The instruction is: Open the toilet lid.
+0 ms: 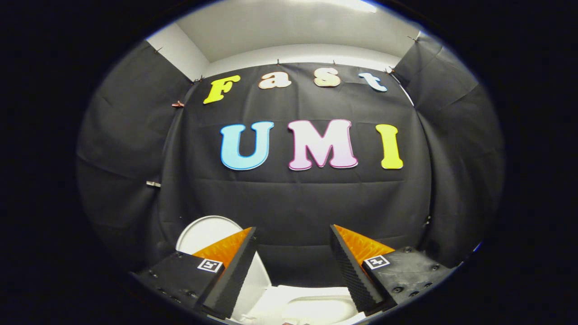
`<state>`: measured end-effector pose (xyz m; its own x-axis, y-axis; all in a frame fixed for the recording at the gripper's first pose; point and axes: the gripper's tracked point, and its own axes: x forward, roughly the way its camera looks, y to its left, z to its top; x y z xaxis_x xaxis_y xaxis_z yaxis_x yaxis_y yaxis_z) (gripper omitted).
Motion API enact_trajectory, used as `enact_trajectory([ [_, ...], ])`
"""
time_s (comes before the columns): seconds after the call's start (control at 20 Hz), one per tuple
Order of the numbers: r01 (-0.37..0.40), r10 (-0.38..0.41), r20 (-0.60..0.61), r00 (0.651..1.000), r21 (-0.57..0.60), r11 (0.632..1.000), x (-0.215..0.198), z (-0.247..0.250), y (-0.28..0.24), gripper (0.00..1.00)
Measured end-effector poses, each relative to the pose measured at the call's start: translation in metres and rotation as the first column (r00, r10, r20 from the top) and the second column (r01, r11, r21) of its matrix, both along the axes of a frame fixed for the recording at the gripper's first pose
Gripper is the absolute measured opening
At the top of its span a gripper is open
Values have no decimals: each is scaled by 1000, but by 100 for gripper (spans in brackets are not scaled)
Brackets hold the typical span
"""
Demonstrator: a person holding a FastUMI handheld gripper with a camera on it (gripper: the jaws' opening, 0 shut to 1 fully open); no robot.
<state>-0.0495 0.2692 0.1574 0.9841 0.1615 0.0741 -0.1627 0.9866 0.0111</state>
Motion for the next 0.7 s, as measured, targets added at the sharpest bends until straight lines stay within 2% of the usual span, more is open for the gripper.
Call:
enact_trajectory([
  [0.35, 59, -63, -57, 996, -71, 996, 27, -47, -90, 97],
  [0.7, 118, -125, -102, 987, -76, 990, 35, -103, -140, 96],
])
